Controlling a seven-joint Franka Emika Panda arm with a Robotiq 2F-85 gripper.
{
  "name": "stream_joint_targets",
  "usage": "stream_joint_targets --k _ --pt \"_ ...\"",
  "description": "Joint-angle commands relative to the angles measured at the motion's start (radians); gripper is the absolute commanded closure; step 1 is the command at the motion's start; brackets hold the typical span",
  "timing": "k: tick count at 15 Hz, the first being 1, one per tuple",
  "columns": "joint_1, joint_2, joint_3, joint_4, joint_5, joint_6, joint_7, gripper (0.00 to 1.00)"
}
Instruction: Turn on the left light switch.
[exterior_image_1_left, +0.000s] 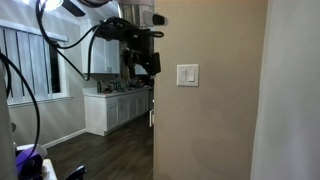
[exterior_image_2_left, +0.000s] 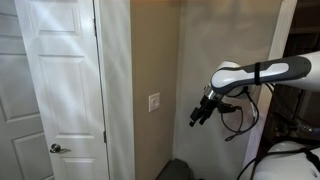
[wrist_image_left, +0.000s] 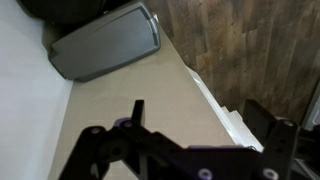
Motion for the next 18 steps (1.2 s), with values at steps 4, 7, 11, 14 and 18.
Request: stream_joint_targets --k 4,7,11,14,18 --pt "0.131 0.31 0.028 0.134 0.04 0.289 -0.051 0.26" --pt "0.151 0.407 0.028 0.193 0.041 0.33 -0.07 0.39" --pt "0.163 0.513 0.04 0.275 0.049 0.373 -0.125 0.64" --pt "0.161 0.581 0.06 0.33 0.051 0.424 -0.155 0.83" --pt "0.151 0.661 0.102 0.382 0.048 0.563 -0.147 1.0"
